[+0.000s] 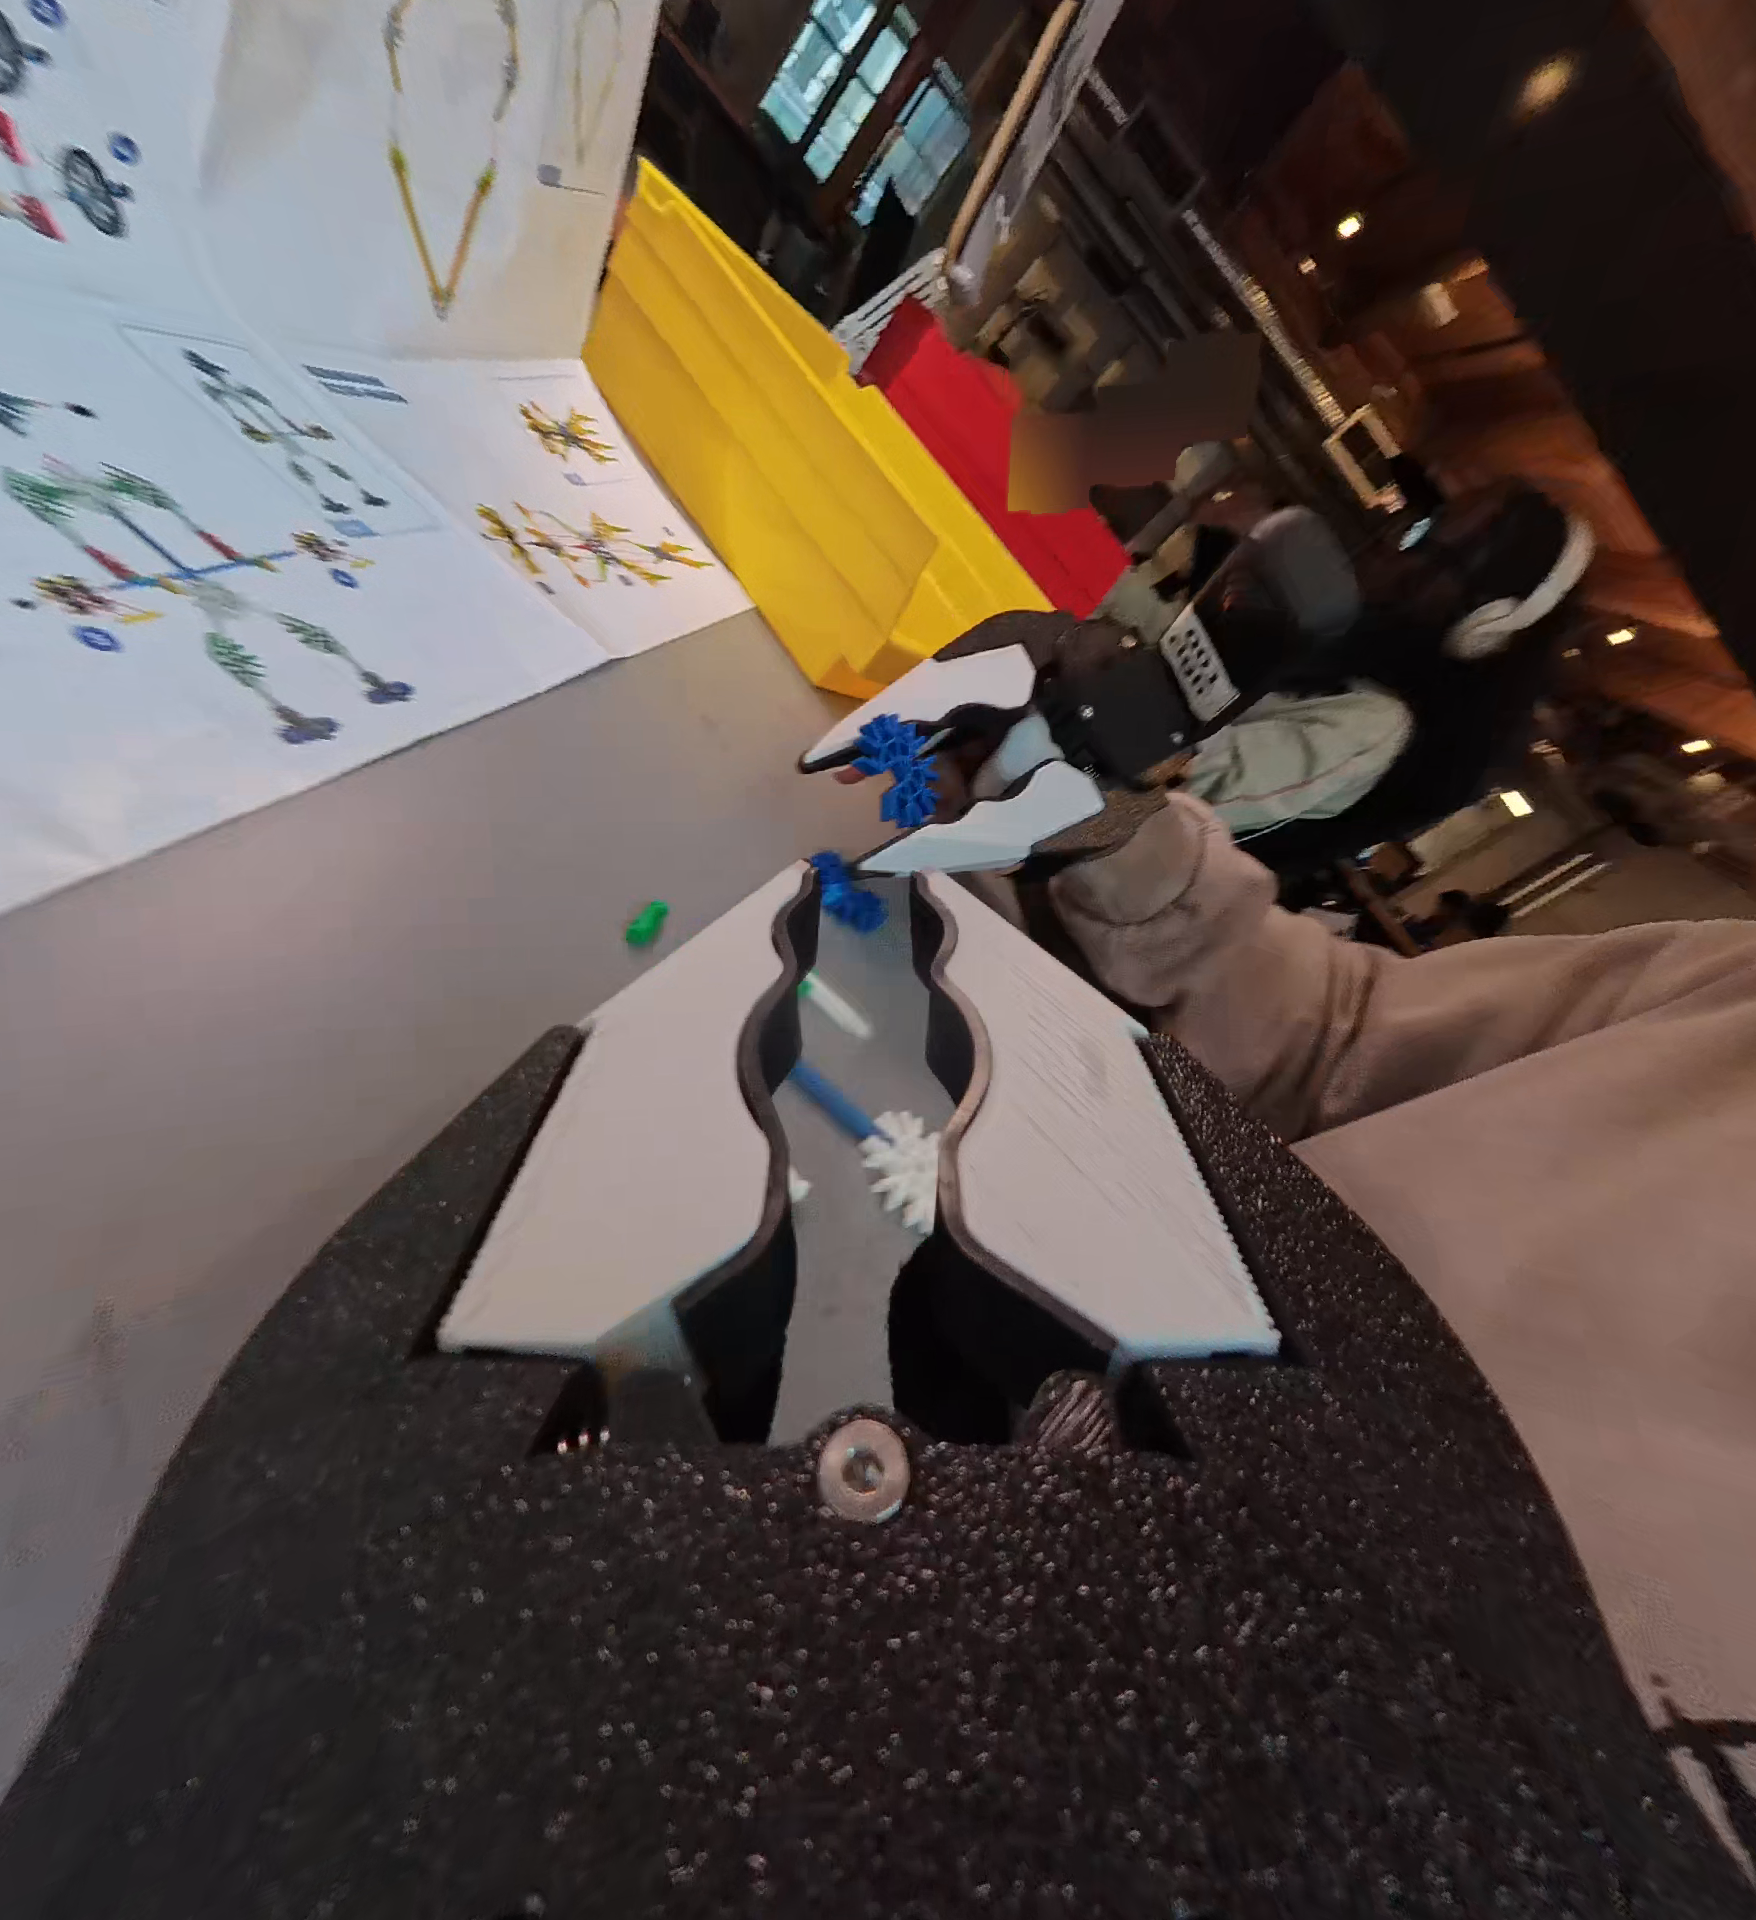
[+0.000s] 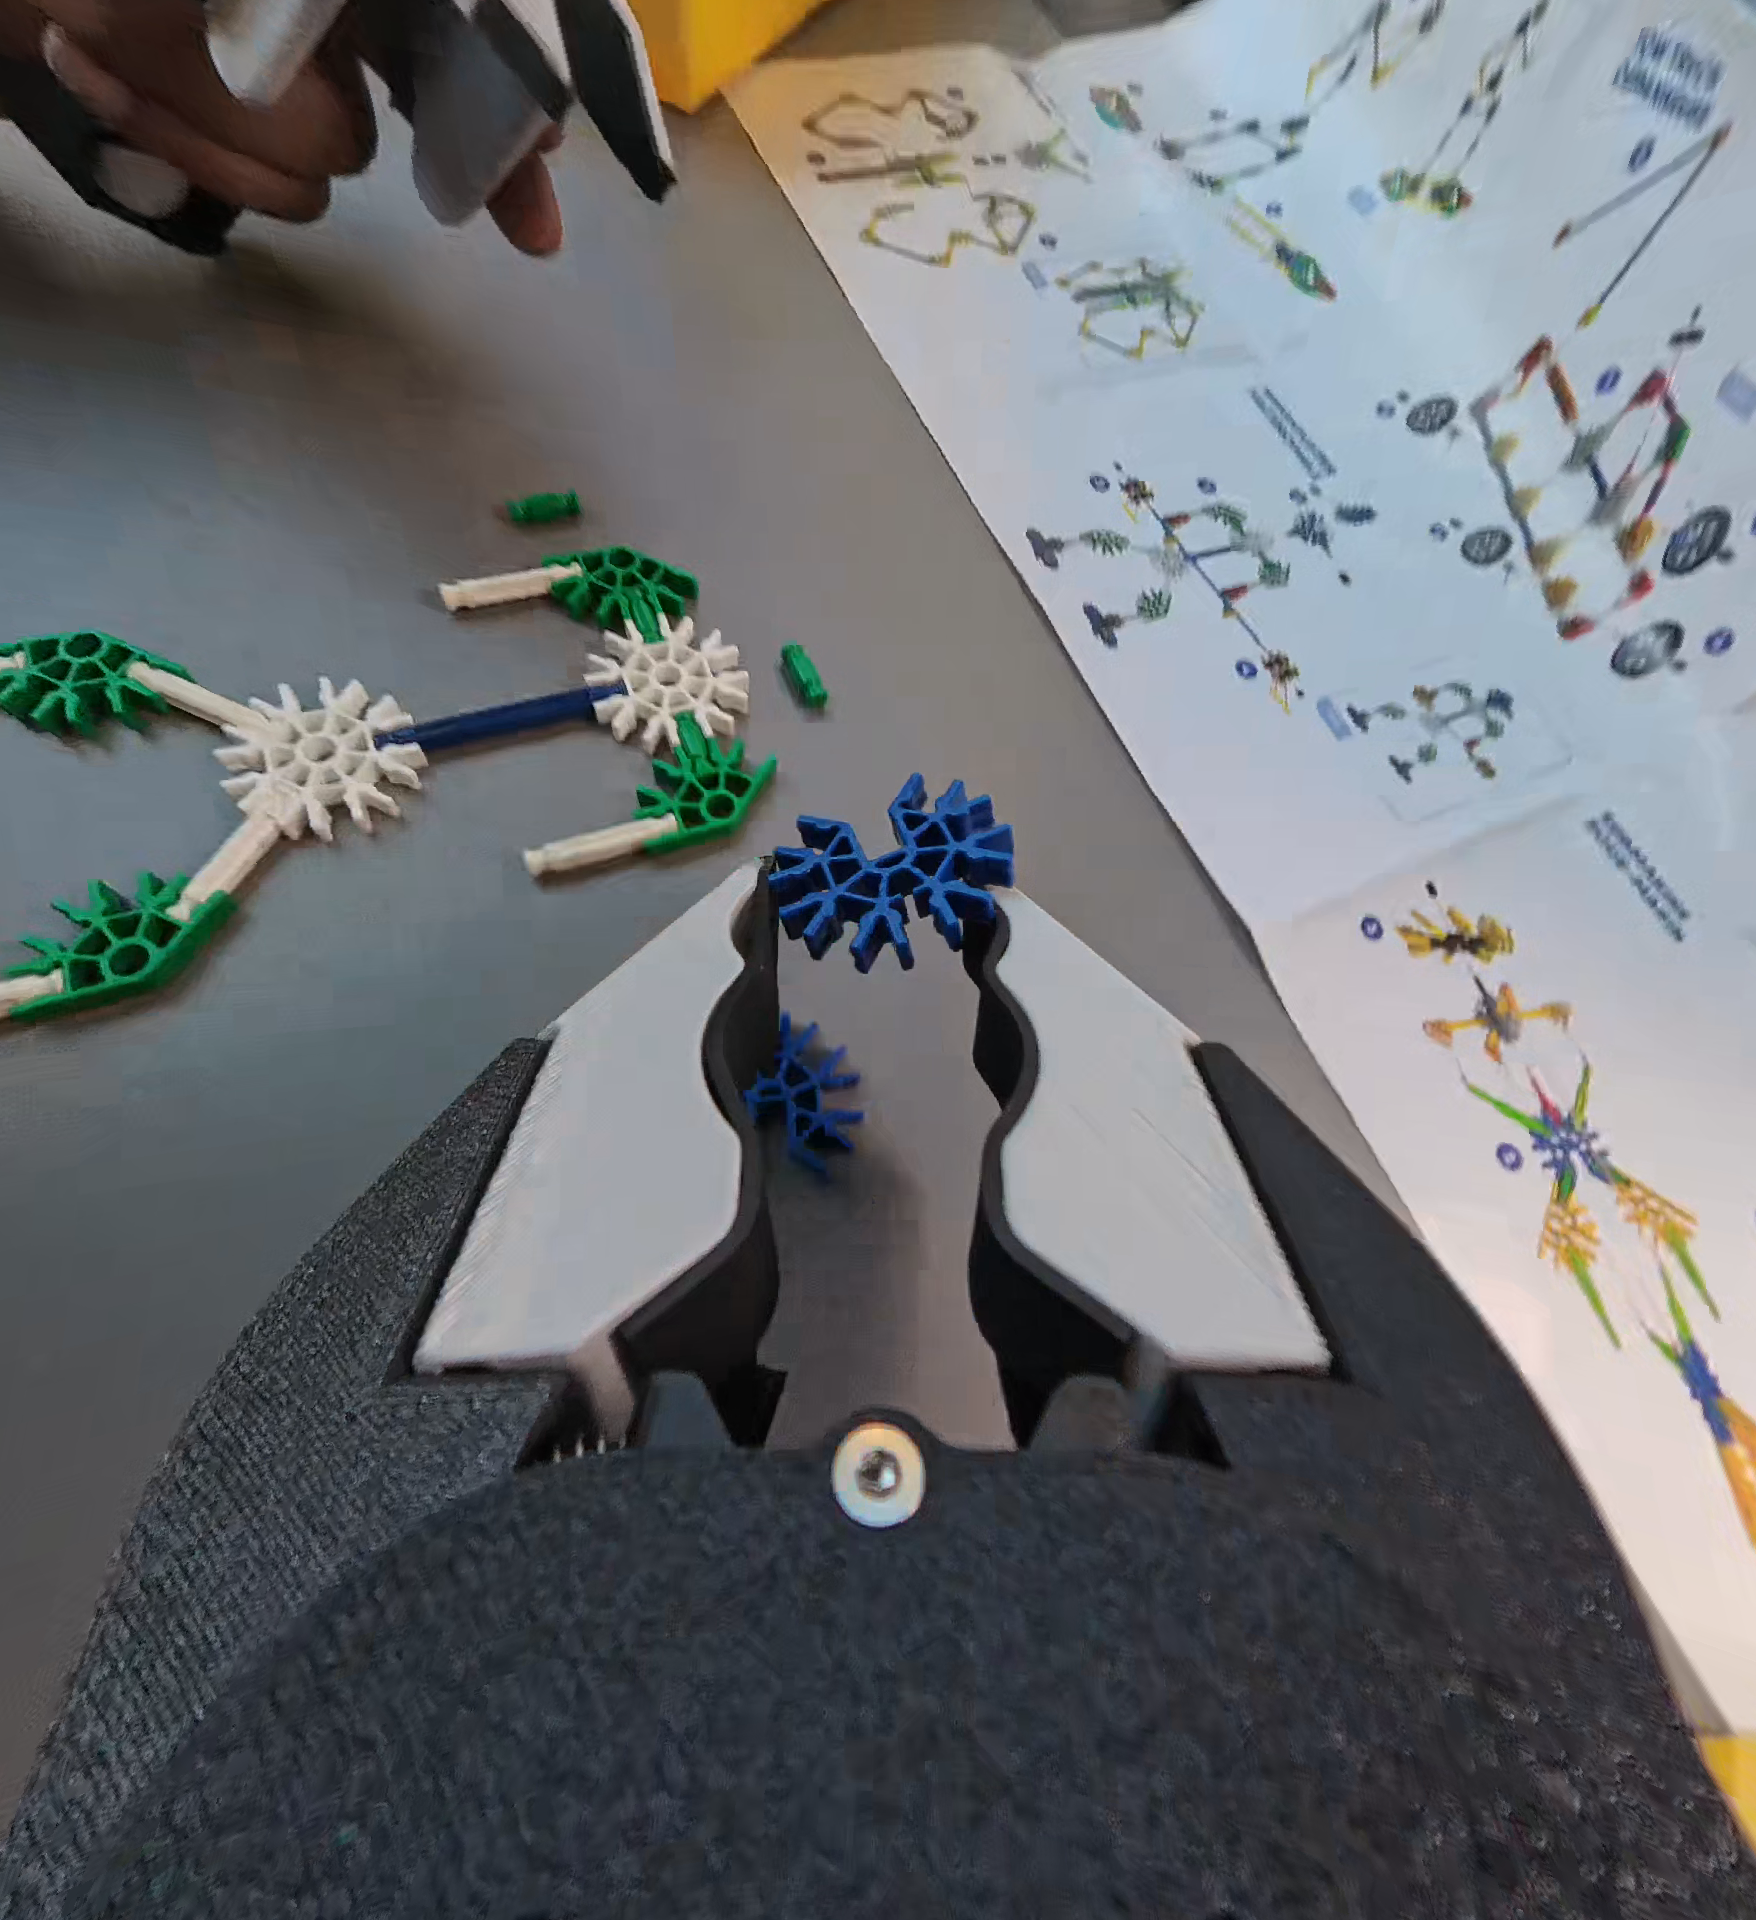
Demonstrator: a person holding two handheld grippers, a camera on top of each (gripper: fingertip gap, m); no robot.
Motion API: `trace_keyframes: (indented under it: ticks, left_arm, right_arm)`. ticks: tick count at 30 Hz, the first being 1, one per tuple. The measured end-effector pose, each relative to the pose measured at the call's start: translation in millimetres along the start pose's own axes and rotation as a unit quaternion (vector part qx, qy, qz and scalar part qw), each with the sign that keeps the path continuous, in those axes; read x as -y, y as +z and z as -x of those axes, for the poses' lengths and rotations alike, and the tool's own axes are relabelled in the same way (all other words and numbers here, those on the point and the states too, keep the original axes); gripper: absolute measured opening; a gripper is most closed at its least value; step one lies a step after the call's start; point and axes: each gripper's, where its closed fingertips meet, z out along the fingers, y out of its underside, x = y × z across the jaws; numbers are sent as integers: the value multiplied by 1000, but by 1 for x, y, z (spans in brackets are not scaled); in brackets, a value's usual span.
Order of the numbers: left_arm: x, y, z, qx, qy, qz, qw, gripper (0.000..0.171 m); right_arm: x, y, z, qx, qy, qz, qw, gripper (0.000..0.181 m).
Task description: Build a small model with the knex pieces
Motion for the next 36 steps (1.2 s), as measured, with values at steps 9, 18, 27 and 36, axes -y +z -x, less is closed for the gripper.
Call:
trace_keyframes:
  ticks: [9,18,27,36]
  left_arm:
    - [-14,-10,44,186,192,86,960,22]
    - [-10,-11,54,237,224,79,942,35]
    - [-10,-12,56,237,215,79,944,37]
    - [-9,-11,56,240,224,78,941,37]
  right_arm:
    - [-31,-10,-32,-37,99,48,993,34]
    - [-51,-6,-49,-93,119,101,983,39]
    - [-52,-9,-48,-94,114,100,984,39]
    - [-21,-18,-55,-124,75,15,989,39]
